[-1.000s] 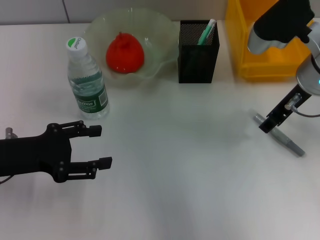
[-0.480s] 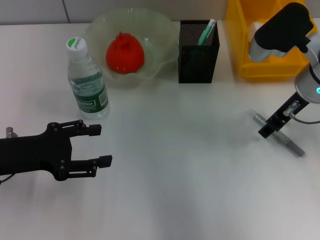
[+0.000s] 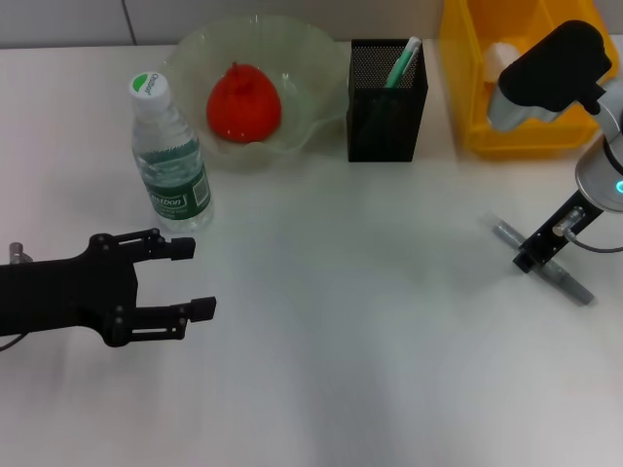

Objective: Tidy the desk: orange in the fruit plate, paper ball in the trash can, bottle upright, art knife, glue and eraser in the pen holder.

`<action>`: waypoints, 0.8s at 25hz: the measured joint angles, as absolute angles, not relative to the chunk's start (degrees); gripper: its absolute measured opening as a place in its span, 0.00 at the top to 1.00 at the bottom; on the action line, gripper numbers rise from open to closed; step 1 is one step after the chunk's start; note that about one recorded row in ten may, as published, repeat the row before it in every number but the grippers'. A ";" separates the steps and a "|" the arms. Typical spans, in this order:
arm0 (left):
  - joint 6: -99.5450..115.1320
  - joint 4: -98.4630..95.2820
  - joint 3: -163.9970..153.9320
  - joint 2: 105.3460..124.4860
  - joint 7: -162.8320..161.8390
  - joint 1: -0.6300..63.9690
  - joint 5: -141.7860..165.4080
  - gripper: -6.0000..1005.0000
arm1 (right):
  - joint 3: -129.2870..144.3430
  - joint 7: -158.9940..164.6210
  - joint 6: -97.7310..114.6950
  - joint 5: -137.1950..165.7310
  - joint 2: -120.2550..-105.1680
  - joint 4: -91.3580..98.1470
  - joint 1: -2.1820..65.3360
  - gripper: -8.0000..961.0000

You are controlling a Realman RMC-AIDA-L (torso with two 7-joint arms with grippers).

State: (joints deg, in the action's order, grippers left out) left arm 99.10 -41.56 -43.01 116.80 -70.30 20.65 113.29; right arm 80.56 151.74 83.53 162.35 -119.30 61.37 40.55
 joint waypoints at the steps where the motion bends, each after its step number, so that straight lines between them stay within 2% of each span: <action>1: 99.10 -41.63 -43.00 116.80 -70.39 20.67 113.29 0.20 | 80.25 151.74 83.53 162.34 -119.29 61.45 40.48 0.49; 6: 99.12 -41.43 -42.90 116.83 -70.45 20.83 113.29 0.20 | 78.89 151.55 83.73 162.25 -119.27 61.60 40.21 0.60; 8: 99.14 -41.39 -42.87 116.87 -70.46 20.83 113.29 0.20 | 78.78 151.52 83.83 161.91 -119.26 61.61 40.18 0.81; 14: 99.14 -41.35 -42.88 116.96 -70.48 20.83 113.29 0.20 | 78.44 151.38 84.50 160.76 -119.18 62.77 40.00 0.85; 20: 99.15 -41.33 -42.88 116.99 -70.49 20.52 113.29 0.20 | 75.70 150.86 87.49 156.10 -119.18 76.19 37.35 0.85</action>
